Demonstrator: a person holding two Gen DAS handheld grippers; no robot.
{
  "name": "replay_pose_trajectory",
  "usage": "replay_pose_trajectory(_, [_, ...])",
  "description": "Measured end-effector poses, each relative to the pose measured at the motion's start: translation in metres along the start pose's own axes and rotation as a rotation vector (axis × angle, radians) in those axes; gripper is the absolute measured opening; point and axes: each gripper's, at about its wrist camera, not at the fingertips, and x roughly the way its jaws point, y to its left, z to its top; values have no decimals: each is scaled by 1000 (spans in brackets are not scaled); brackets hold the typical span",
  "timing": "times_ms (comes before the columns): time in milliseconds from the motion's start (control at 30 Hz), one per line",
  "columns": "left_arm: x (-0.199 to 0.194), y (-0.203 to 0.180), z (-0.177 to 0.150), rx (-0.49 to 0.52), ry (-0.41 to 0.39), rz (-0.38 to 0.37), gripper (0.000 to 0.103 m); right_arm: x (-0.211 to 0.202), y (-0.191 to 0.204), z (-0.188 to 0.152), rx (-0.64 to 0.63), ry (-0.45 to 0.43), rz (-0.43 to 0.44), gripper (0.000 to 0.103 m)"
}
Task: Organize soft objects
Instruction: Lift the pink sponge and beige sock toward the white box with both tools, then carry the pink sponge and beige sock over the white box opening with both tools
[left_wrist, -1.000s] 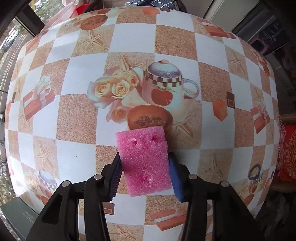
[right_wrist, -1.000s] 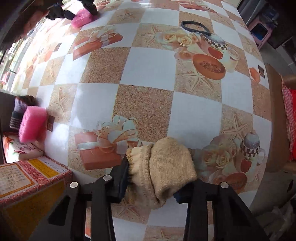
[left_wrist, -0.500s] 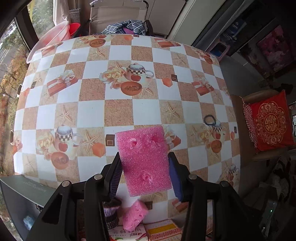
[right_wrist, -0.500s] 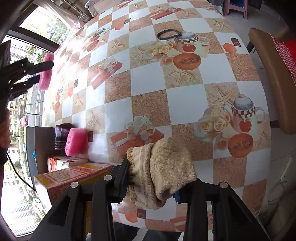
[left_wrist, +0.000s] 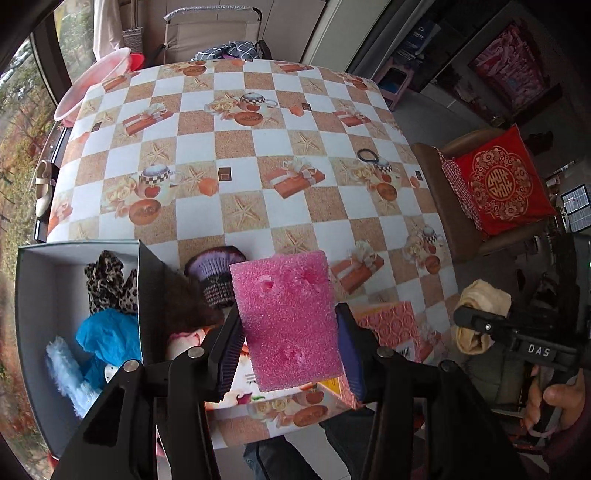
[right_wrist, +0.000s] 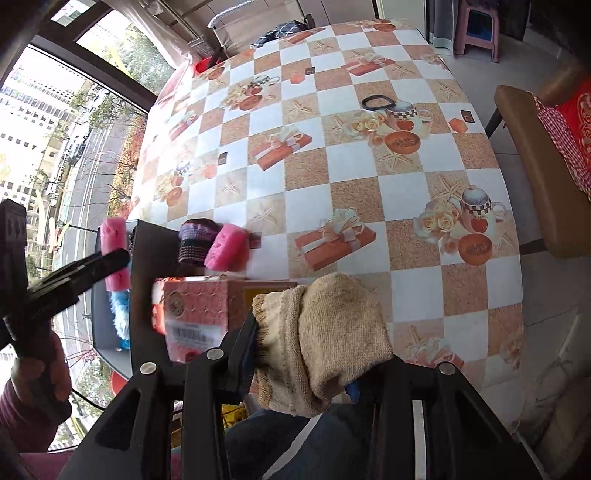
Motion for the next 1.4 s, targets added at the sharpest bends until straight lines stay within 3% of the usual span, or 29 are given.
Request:
replay_pose_trajectory(167, [-13,-9,-35,38,15,-40,52,-14,33,-22,-33,-3,20,39])
replay_pose_trajectory(433, [-34,-6,-65,72,-20,-32,52,-11,88,-38,-137,0,23,39])
replay_pose_trajectory(900, [-81,57,-97,-77,-135,35,52,10,166,-44,-305,33,61,39])
replay_pose_trajectory(1400, [-102,94,-120,-142,-171,69,52,27,212,-53,-390,57,80,39])
